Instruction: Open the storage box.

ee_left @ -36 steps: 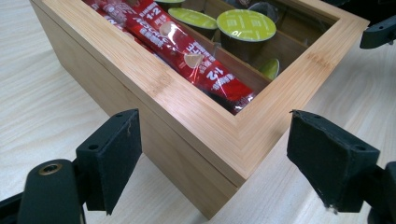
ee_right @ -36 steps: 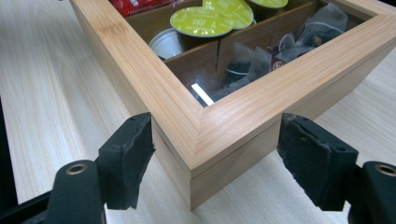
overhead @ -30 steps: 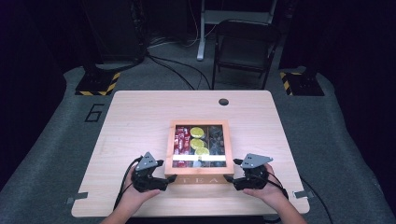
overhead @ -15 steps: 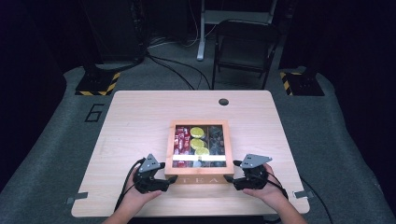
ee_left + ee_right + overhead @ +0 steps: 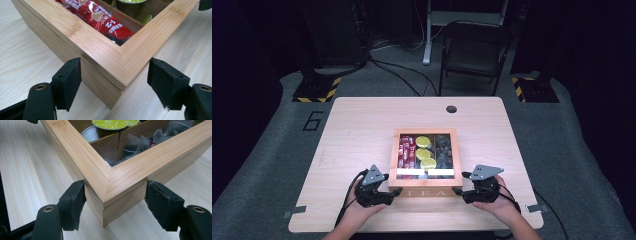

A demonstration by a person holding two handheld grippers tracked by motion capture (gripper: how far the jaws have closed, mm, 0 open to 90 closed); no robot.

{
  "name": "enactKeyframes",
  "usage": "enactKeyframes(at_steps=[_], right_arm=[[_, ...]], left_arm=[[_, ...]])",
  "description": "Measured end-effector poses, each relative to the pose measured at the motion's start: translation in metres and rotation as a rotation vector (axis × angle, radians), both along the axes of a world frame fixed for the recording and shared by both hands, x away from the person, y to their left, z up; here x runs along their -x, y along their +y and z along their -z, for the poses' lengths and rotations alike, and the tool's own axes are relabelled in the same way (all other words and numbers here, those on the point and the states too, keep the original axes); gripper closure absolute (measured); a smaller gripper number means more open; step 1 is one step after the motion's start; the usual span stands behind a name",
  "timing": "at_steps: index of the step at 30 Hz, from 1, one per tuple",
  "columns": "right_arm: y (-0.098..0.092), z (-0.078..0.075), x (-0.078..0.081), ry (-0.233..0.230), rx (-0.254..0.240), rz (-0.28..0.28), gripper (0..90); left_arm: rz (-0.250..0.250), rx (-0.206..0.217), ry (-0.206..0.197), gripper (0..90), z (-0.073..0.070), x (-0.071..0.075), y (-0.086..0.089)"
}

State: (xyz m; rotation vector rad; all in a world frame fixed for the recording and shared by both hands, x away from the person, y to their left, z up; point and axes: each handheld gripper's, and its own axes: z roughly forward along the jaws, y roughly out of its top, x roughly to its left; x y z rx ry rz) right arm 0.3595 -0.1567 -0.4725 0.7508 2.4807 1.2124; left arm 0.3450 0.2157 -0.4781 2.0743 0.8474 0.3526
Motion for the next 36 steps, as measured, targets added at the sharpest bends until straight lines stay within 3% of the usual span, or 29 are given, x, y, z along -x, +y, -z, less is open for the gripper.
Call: enactKeyframes(at_steps=[4,16,23,29,36], right_arm=[[-0.001,-0.003,0.001,-0.004,-0.017,-0.003,32.2],[-0.003,-0.010,0.002,-0.049,-0.054,0.011,33.4],[-0.003,-0.010,0.002,-0.062,-0.051,0.008,33.2],[-0.002,-0.015,0.003,-0.098,-0.075,0.035,33.3],[0.000,-0.019,0.004,-0.127,-0.087,0.059,33.3]], left_arm=[[0.000,0.011,-0.034,28.9,-0.003,0.002,-0.002],[-0.013,0.055,-0.034,30.6,-0.010,0.001,-0.001],[-0.020,0.040,-0.037,30.5,-0.013,0.002,-0.002],[-0.046,0.099,-0.041,30.6,-0.019,0.003,0.000],[-0.065,0.078,-0.099,30.5,-0.024,0.007,-0.001]])
